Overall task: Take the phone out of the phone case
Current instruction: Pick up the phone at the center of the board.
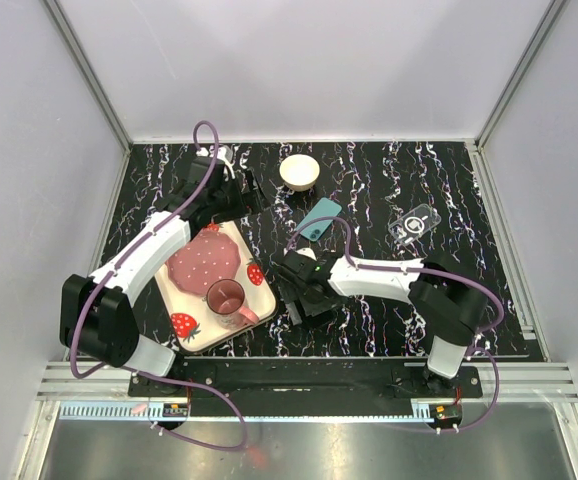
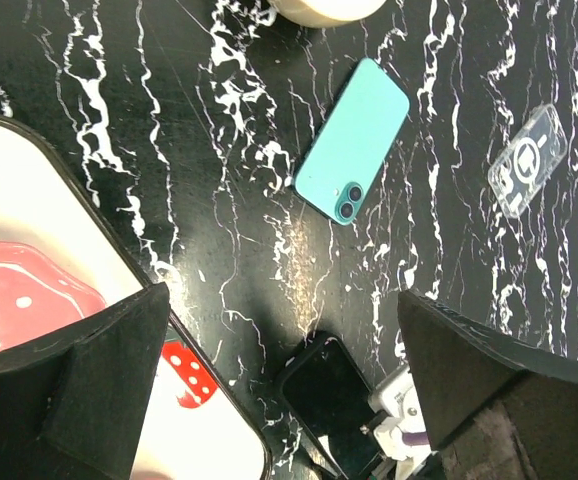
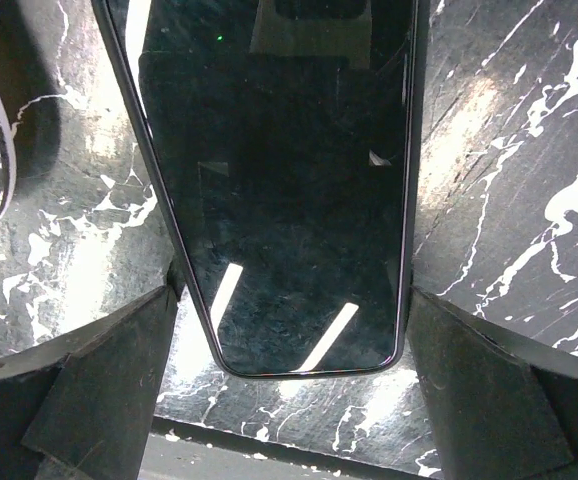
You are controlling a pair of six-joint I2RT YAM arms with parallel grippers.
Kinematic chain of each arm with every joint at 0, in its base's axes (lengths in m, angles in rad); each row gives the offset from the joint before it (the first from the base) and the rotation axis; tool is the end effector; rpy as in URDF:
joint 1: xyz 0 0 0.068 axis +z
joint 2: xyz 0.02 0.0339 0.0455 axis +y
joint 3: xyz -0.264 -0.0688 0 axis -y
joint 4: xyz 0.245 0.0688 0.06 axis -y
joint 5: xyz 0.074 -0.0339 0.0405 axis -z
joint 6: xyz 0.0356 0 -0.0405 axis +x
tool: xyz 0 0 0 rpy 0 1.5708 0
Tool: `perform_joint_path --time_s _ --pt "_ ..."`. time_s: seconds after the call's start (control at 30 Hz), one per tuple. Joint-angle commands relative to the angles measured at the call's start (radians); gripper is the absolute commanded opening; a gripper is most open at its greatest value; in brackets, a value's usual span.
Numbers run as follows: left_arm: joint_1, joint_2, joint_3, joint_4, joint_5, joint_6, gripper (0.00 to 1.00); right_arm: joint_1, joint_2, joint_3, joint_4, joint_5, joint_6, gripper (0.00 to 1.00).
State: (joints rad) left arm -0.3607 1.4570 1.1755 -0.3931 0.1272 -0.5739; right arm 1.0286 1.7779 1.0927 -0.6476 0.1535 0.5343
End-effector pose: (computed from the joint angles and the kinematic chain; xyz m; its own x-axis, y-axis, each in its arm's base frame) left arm 0.3048 -0.1198 0.2971 -0.7312 -0.2998 -0.6128 0.0546 0.8697 -0.4905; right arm 0.1738 0.2779 0.1572 -0.8532 -0.4410 -0.2786 -0.4571 0.8894 -0.0078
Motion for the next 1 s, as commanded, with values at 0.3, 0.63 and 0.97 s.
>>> perform_joint_path --time_s 0.3,0.63,0.97 --pt "0.016 0.043 -0.04 -0.056 0.146 0.06 0.99 0.011 0.0 -0.077 0.057 0.069 0.062 0.45" --pt "-0.069 0.107 -0.223 0.117 0.368 -0.049 0.99 -0.053 -0.146 -0.091 0.066 0.041 0.188 0.25" --pt "-0.08 0.16 -0.258 0.226 0.445 -0.136 0.99 -0.105 -0.221 -0.143 0.155 -0.052 0.245 0.17"
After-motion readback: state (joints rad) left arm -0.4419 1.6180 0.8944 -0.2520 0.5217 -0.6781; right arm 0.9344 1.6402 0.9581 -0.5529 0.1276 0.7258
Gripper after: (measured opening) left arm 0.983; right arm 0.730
